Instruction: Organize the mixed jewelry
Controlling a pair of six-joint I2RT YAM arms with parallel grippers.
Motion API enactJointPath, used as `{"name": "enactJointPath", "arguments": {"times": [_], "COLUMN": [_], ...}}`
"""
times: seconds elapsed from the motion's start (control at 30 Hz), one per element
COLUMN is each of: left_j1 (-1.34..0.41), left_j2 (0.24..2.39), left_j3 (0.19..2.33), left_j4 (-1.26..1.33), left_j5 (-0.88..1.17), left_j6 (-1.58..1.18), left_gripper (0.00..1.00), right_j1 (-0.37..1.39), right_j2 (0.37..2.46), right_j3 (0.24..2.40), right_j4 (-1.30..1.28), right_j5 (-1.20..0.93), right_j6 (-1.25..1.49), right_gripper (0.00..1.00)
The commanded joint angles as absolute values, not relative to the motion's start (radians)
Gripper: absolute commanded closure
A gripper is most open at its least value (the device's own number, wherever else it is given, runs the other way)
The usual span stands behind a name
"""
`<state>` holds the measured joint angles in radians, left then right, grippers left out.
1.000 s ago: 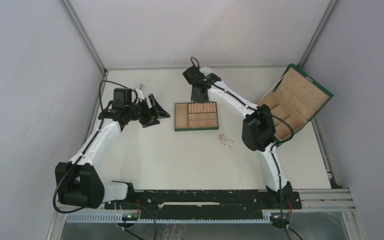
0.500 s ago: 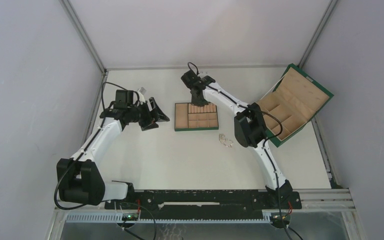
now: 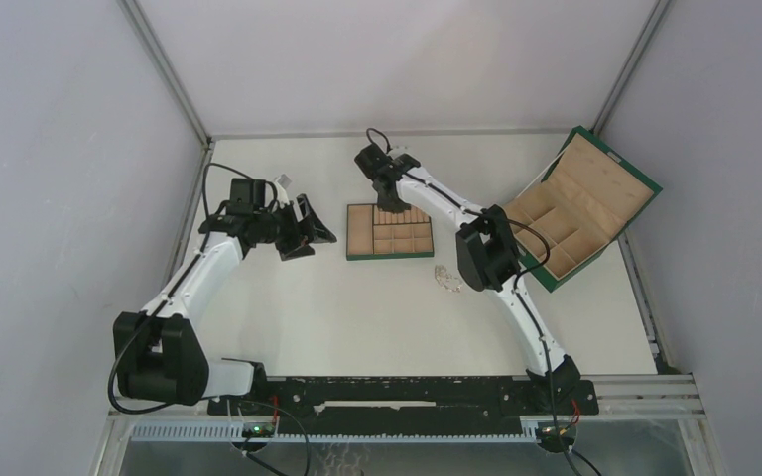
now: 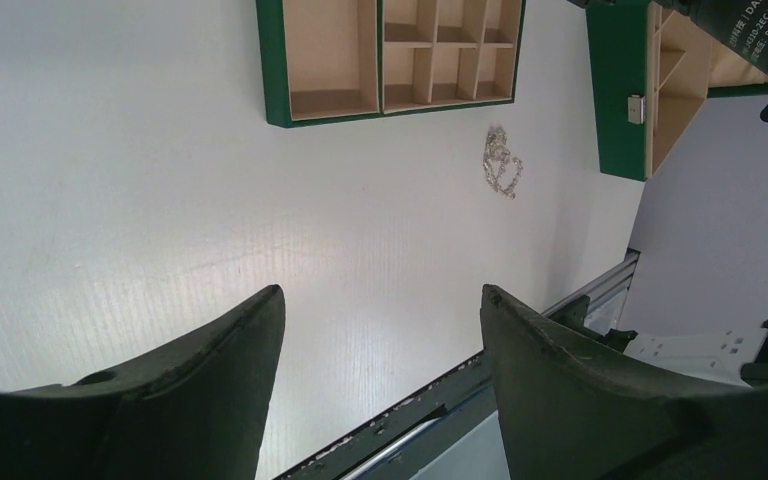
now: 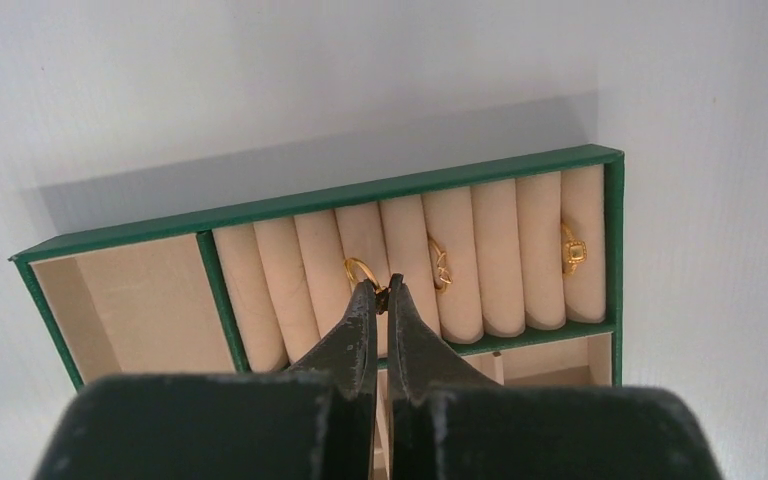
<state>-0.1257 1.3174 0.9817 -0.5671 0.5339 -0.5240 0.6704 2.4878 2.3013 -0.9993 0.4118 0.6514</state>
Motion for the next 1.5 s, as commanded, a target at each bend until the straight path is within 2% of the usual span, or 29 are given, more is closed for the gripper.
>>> {"name": "enactJointPath", "arguments": {"times": [0.0, 0.57, 1.47], "left_j1": [-0.126, -0.126, -0.126], "left_j2": [1.322, 1.348, 1.336], "left_j3": [1.021, 1.036, 1.031], "left_j4": [-0.567, -0.576, -0.584], "left_j5": [0.548, 0.553, 0.554], "left_j6": [-0.499, -0.485, -0.479], "left_gripper": [0.24, 0.24, 0.24], "right_j1": [0.679, 0.702, 0.755], "right_j2": [2.505, 2.569, 2.583], "right_j3": [2.361, 2.435, 2.440], "right_j4": [-0.997, -1.058, -1.015], "right_j5": [0.453, 0.495, 0.476], "right_j6": [0.637, 0.623, 0.625], "right_gripper": [1.00, 1.00, 1.00]}}
